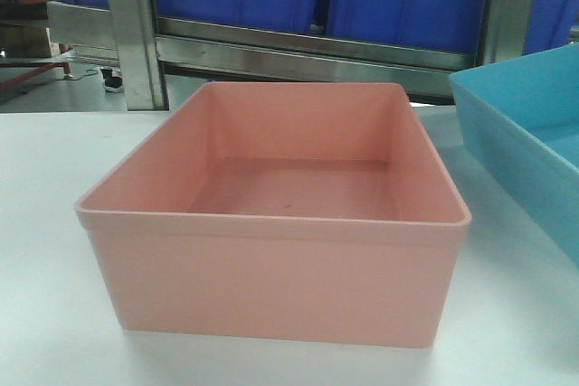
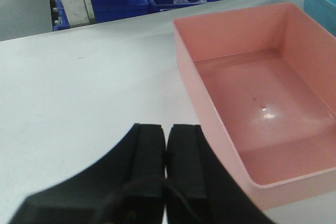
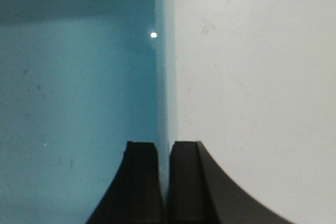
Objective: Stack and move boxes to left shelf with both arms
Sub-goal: 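Grip the light-blue bin's rim with the right gripper and lift it over the pink bin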
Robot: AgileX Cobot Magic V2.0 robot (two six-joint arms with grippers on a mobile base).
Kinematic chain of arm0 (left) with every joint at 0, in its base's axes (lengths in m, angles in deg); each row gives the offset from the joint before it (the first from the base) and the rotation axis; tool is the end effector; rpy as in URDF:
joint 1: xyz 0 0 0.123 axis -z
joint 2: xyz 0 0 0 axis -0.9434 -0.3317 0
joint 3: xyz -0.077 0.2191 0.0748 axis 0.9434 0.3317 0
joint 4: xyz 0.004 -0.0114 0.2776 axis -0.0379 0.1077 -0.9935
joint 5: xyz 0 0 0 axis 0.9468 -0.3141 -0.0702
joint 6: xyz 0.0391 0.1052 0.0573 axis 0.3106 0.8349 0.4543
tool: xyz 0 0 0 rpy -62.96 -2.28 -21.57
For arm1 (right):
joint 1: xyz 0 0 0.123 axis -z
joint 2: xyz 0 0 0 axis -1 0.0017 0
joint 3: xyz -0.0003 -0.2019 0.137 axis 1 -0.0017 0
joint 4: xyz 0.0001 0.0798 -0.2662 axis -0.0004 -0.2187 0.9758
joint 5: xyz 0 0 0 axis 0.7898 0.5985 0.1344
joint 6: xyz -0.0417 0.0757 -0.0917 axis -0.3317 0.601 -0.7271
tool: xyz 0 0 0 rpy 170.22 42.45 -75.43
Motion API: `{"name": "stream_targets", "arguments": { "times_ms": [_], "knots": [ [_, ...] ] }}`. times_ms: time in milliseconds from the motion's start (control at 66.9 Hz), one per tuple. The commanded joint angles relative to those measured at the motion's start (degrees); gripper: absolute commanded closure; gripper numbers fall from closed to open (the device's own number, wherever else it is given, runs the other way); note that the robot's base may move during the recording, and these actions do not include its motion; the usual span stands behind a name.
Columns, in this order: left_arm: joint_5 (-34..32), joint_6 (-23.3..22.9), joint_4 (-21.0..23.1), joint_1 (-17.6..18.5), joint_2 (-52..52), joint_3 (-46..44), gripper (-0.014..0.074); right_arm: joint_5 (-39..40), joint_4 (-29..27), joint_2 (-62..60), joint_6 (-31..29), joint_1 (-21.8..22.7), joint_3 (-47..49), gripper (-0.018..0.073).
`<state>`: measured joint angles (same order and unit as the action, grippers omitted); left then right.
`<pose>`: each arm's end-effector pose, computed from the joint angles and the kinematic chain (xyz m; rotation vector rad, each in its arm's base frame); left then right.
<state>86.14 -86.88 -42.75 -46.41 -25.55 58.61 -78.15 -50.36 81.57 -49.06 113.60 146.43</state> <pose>0.2015 -0.0870 0.2664 0.3927 1.8644 -0.2546 0.4181 -0.1625 0.1972 0.0590 2.5528 -0.0865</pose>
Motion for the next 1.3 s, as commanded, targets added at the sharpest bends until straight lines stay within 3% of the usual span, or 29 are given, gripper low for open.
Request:
{"name": "stream_targets", "arguments": {
  "times_ms": [0, 433, 613, 792, 926, 1285],
  "knots": [
    [-5.1, 0.13, -0.15, 0.34, 0.05, -1.59, 0.0606, 1.62, -3.47, -5.59, 0.15, 0.31, 2.78, 0.0504],
    [-5.1, 0.13, -0.15, 0.34, 0.05, -1.59, 0.0606, -1.92, -10.7, -15.11, 0.67, -0.06, 2.78, 0.0504],
    [-5.1, 0.13, -0.15, 0.34, 0.05, -1.59, 0.0606, -4.78, -14.98, -20.15, 5.33, -0.25, 2.78, 0.0504],
    [-5.1, 0.13, -0.15, 0.34, 0.05, -1.59, 0.0606, -6.17, -15.81, -24.81, 15.49, -2.52, 2.78, 0.0504],
    [-5.1, 0.13, -0.15, 0.34, 0.05, -1.59, 0.0606, -6.53, -15.81, -28.07, 25.33, -7.13, 2.78, 0.0504],
    [-5.2, 0.13, -0.15, 0.34, 0.05, -1.59, 0.0606, -2.09, -14.46, -30.15, 46.08, -24.99, 2.31, 0.0503]
  ]
}}
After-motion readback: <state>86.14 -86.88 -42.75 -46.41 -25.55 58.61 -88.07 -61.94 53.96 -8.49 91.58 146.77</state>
